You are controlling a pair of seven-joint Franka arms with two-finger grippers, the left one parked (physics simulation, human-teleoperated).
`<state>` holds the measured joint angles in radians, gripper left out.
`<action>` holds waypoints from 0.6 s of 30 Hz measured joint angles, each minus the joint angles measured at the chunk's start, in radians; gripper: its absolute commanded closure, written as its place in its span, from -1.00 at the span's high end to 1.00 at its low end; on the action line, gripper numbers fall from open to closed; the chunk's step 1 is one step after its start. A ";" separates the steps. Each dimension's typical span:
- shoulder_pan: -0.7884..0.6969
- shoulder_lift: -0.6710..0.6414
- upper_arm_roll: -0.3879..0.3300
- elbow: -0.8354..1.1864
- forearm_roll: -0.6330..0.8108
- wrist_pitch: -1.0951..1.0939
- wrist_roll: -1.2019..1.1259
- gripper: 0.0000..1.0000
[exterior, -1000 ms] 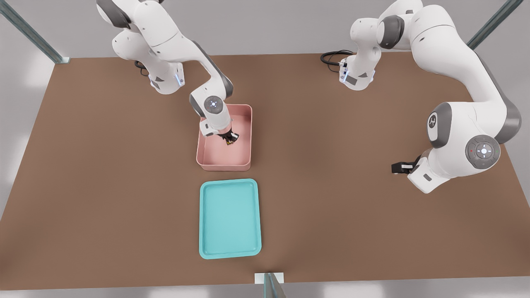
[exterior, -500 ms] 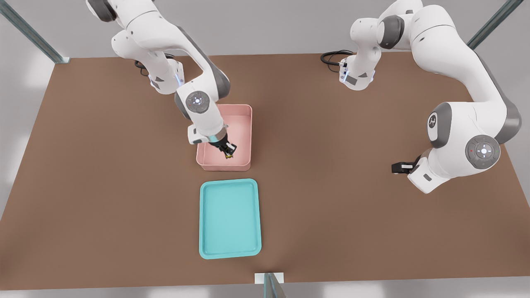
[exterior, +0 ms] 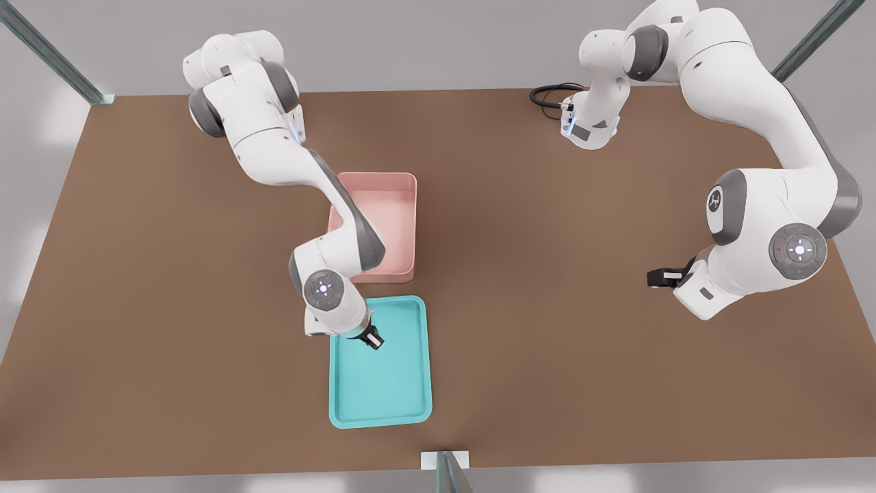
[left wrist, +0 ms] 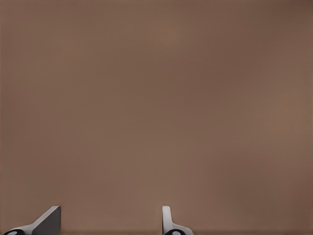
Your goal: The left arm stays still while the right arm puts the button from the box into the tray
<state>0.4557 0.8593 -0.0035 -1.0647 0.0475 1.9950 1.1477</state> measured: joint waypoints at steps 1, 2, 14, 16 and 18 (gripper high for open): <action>0.000 0.010 0.000 0.013 -0.001 -0.006 -0.001 1.00; -0.001 0.015 0.000 0.019 -0.001 -0.011 -0.002 1.00; -0.558 -0.748 0.016 -0.785 -0.032 -0.118 -0.401 1.00; -0.498 -0.712 0.016 -0.716 -0.035 -0.137 -0.475 1.00; -0.451 -0.662 0.018 -0.628 -0.035 -0.176 -0.541 1.00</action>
